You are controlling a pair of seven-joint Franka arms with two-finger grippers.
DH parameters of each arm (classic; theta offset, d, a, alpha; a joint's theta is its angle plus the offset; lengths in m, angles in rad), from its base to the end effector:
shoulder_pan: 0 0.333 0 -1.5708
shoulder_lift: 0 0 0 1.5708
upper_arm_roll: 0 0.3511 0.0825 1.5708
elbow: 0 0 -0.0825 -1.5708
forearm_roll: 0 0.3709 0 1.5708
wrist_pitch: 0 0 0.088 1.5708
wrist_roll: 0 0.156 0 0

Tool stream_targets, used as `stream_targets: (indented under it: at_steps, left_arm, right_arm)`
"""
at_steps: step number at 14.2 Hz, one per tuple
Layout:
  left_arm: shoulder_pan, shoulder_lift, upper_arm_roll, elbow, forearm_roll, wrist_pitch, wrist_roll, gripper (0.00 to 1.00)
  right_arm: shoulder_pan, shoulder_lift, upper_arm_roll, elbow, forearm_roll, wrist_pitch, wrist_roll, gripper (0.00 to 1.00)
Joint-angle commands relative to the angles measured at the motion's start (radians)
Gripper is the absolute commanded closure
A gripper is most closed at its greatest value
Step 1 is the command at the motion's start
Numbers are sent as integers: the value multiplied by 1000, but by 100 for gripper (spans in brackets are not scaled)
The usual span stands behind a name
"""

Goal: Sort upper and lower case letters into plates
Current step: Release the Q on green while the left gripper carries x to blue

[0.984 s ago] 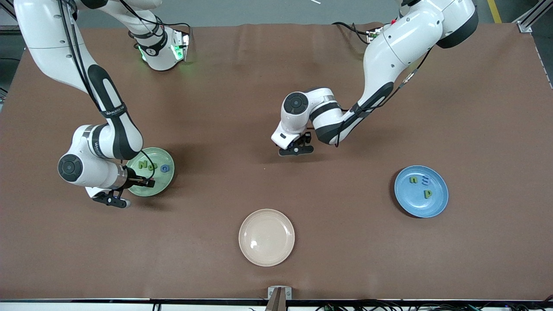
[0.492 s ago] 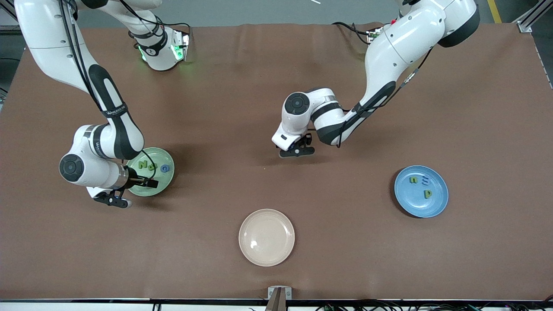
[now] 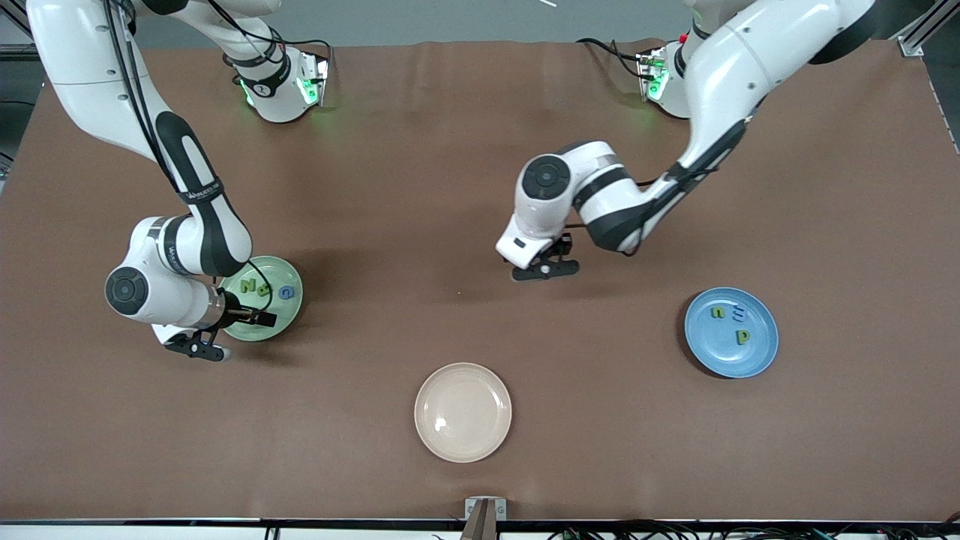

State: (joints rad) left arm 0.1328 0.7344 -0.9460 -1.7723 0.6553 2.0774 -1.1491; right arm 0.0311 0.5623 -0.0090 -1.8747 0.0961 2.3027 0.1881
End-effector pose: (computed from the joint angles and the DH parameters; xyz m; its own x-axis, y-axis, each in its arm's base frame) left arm 0.5197 -0.3855 0.2567 0.9949 0.0846 -0.0552 0.0827 -0.9959 -0.0360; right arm 0.6263 0.0195 0.1907 0.9631 -0.2273 -0.1439 -0.2339 -0.9718 -0.0310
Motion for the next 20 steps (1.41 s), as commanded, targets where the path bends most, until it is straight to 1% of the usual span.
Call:
stream_targets:
  at_steps: [1, 2, 4, 6, 8, 10, 11, 13, 14, 16, 18, 19, 20]
  left_arm:
    - [183, -13, -121, -22, 3, -89, 136, 90]
    - [241, -13, -155, -25, 4, -109, 179, 90]
    - [327, -13, -177, -32, 13, -129, 283, 90]
    - [401, -13, -177, -36, 23, -129, 397, 90]
    - [464, -7, -177, -51, 67, -119, 465, 90]
    - [507, 2, -172, -73, 134, -85, 506, 90]
    - [539, 8, -168, -87, 159, -47, 549, 90]
    - [609, 23, -143, -113, 168, 45, 647, 90]
    - [622, 23, -110, -121, 176, 88, 698, 90]
    - [622, 23, -54, -119, 179, 136, 753, 90]
    - [608, 39, 14, -113, 181, 217, 793, 90]
    - [599, 46, 39, -108, 181, 246, 811, 90]
    - [584, 45, 71, -107, 181, 266, 824, 90]
  right_arm:
    - [1, -15, 3, -23, -4, 15, -7, 0]
    - [3, -15, 3, -23, -4, 17, -7, 0]
    - [4, -12, 3, -23, -4, 18, -7, 0]
    - [4, -12, 3, -24, -4, 27, -7, 0]
    - [4, -12, 3, -24, -4, 27, -7, 0]
    - [6, -12, 3, -24, -4, 27, -7, 0]
    - [6, -12, 3, -24, -4, 27, -7, 0]
    - [6, -12, 3, -24, -4, 29, -7, 0]
    - [6, -10, 3, -24, -4, 27, -7, 0]
    - [6, -10, 3, -24, -4, 29, -7, 0]
    - [6, -13, 3, -23, -4, 23, -7, 0]
    - [1, -16, 3, -17, -4, 15, -21, 0]
    - [-2, -25, 3, -3, -4, -5, -85, 0]
